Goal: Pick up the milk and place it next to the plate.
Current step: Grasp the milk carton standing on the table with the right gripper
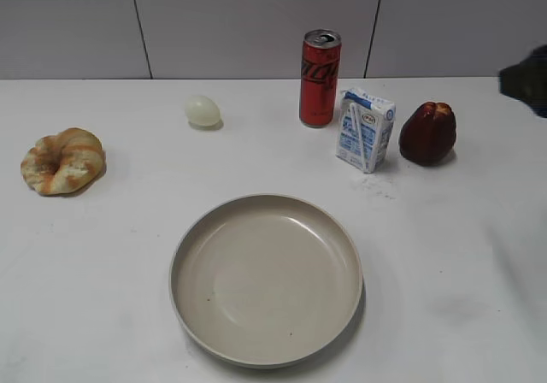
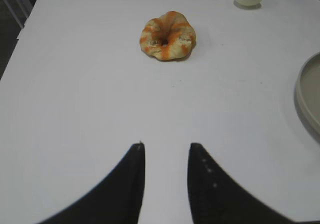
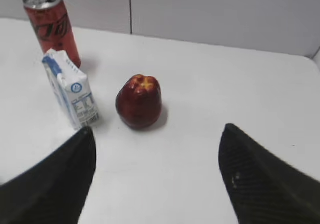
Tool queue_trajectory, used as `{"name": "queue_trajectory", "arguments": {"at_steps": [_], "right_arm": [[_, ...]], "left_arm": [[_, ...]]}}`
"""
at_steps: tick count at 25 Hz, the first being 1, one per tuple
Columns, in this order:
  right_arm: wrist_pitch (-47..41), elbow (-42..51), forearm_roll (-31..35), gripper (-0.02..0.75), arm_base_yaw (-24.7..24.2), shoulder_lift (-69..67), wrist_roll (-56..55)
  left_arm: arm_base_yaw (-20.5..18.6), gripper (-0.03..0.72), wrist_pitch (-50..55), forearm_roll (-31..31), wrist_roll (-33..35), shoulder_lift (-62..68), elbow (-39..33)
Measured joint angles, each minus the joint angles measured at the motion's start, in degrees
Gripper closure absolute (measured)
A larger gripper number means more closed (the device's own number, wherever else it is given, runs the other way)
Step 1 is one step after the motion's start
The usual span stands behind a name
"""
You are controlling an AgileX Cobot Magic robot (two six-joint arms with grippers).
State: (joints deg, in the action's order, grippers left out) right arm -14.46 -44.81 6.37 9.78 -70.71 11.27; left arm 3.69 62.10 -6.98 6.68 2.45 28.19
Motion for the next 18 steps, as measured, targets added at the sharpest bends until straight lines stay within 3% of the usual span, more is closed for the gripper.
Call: {"name": "queue_trajectory", "arguments": {"at_steps": [4,10,14,18], "right_arm": [[-11.86,-14.33,2.51,0.073,2.91,-12.77,6.3],[-31.02,-37.6,10.42,0.073,3.28,-31.95,18.58],[-32.83,-46.18,10.84,0.076,3.34,-40.09,22.81],[-32.37,-47.94,12.0,0.085,3.34,-45.05,27.53]], "left_arm": [[0.0,0.459,0.0,0.0,0.0,0.0,0.0],[0.0,0.459,0.0,0.0,0.0,0.0,0.0],[0.0,0.459,0.0,0.0,0.0,0.0,0.0],[0.0,0.459,0.0,0.0,0.0,0.0,0.0]]}}
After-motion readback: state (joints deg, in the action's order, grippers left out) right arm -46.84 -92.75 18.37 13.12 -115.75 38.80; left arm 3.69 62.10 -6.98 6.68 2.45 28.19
